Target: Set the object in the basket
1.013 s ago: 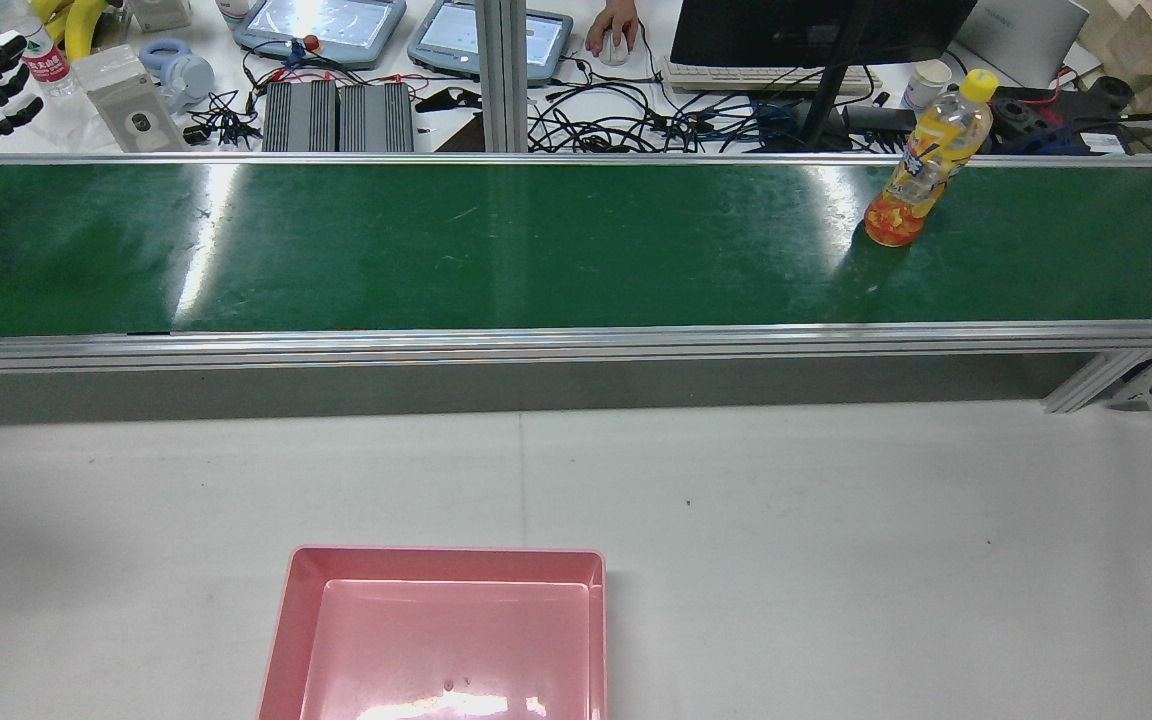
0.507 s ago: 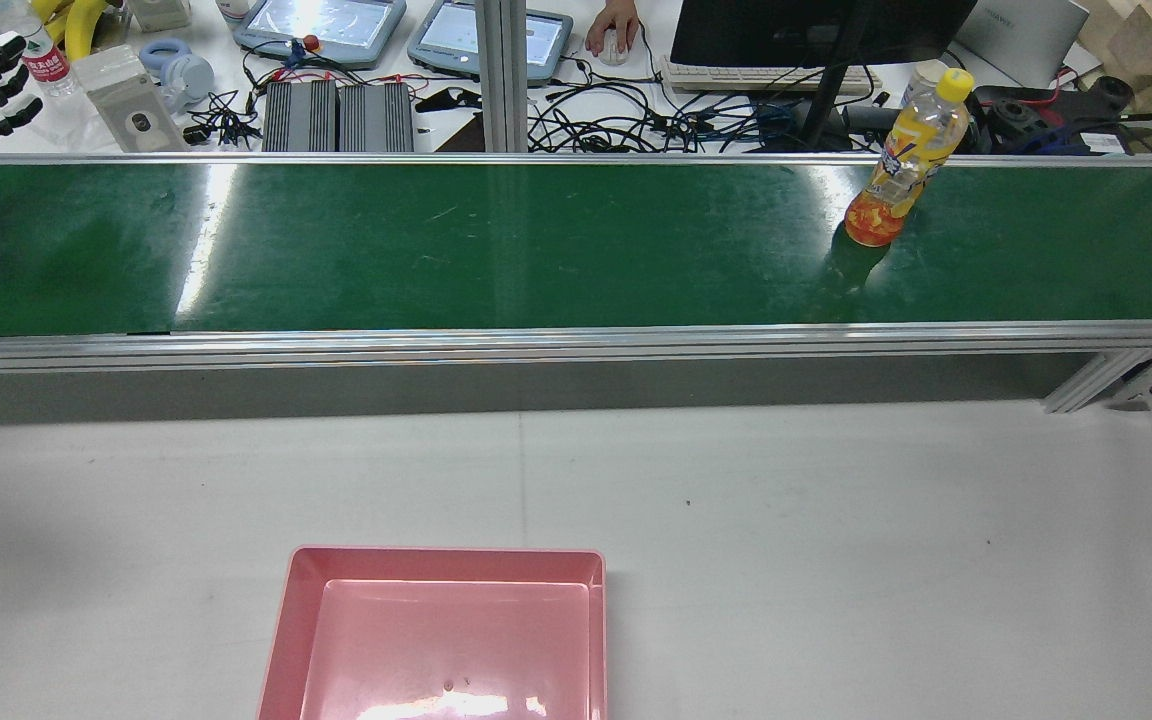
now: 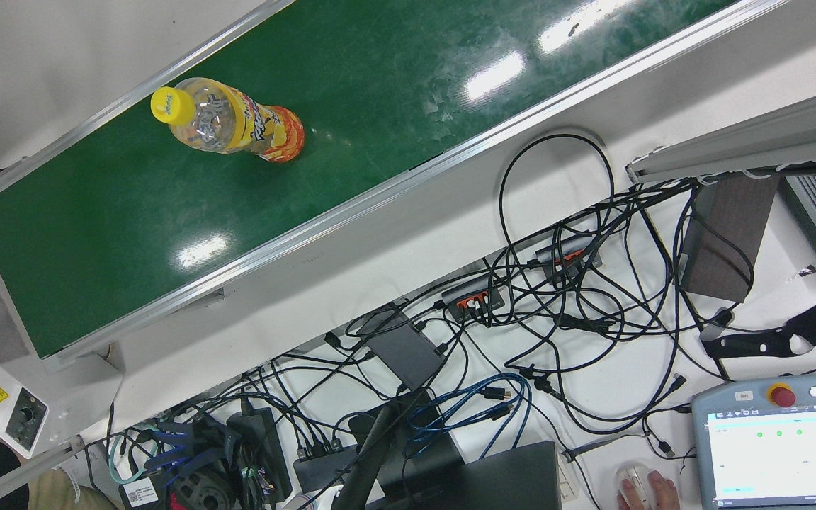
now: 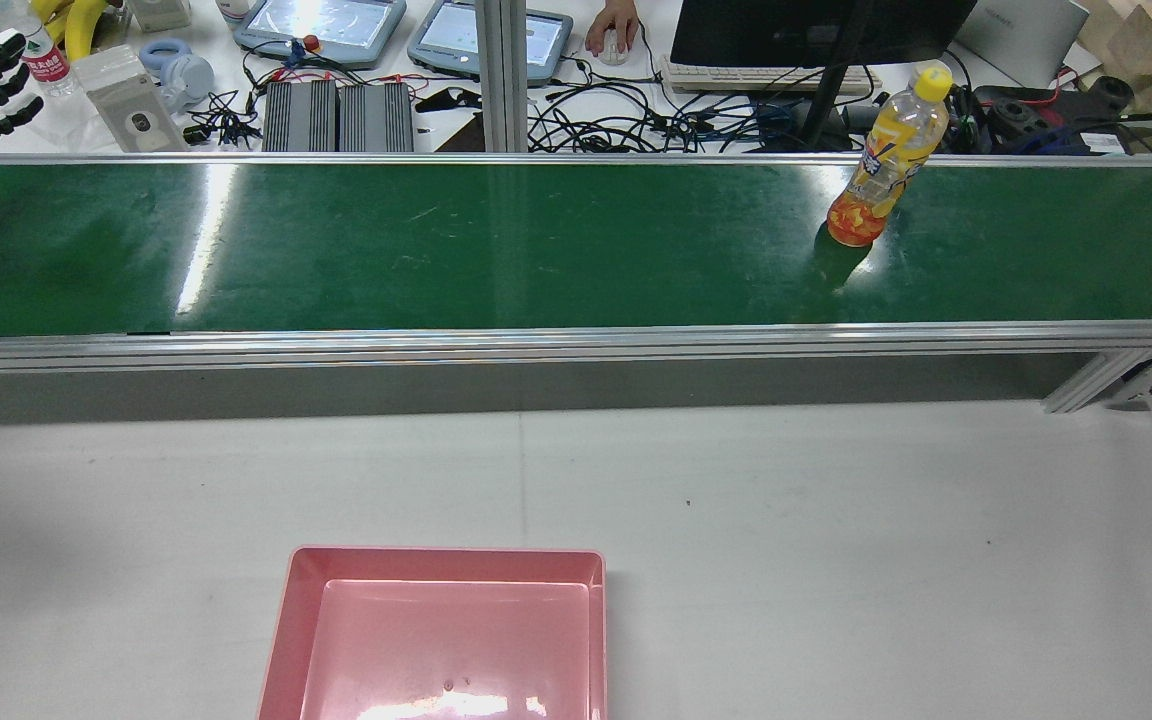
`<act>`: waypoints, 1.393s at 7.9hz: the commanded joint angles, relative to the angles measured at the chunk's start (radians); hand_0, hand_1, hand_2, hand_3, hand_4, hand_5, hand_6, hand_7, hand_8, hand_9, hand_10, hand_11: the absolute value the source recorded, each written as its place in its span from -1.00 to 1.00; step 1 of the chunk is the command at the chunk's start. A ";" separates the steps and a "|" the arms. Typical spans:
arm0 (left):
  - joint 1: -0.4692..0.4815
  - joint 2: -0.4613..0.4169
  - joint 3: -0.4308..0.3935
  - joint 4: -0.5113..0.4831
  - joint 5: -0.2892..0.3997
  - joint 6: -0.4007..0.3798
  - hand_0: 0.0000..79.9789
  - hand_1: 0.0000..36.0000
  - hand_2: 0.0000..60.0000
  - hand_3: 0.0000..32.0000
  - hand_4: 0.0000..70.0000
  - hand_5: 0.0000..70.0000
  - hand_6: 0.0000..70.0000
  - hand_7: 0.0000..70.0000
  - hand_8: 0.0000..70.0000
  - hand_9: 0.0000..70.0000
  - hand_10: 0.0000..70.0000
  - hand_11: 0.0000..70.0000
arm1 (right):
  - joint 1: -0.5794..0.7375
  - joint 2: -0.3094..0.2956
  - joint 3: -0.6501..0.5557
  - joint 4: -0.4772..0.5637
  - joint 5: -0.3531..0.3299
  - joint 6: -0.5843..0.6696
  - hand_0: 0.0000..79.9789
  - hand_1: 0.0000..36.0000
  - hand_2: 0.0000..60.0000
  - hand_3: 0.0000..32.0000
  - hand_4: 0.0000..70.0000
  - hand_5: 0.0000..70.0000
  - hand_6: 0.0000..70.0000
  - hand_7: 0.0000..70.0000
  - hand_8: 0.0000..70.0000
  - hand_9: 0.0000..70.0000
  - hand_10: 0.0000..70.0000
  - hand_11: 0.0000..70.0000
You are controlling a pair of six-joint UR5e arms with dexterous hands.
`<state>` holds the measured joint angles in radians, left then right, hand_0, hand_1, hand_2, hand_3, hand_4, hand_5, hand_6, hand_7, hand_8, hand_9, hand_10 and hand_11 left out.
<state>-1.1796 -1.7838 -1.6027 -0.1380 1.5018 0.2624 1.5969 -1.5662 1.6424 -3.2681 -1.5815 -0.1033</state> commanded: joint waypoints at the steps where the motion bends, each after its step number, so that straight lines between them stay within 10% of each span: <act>1: 0.000 0.000 0.000 0.000 0.000 0.000 0.36 -0.95 -1.00 -0.88 -0.73 -0.80 -1.00 -1.00 -1.00 -0.99 -0.92 -0.85 | 0.000 0.000 -0.001 -0.001 0.000 -0.001 -1.00 -1.00 -1.00 -1.00 -1.00 -1.00 -1.00 -1.00 -1.00 -1.00 -1.00 -1.00; 11: 0.000 0.000 -0.002 0.000 0.000 0.000 0.36 -0.95 -1.00 -0.90 -0.73 -0.78 -1.00 -1.00 -0.99 -0.98 -0.91 -0.84 | 0.000 0.000 -0.001 -0.001 0.000 -0.001 -1.00 -1.00 -1.00 -1.00 -1.00 -1.00 -1.00 -1.00 -1.00 -1.00 -1.00 -1.00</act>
<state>-1.1800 -1.7840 -1.6041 -0.1381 1.5018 0.2620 1.5969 -1.5662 1.6414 -3.2689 -1.5815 -0.1037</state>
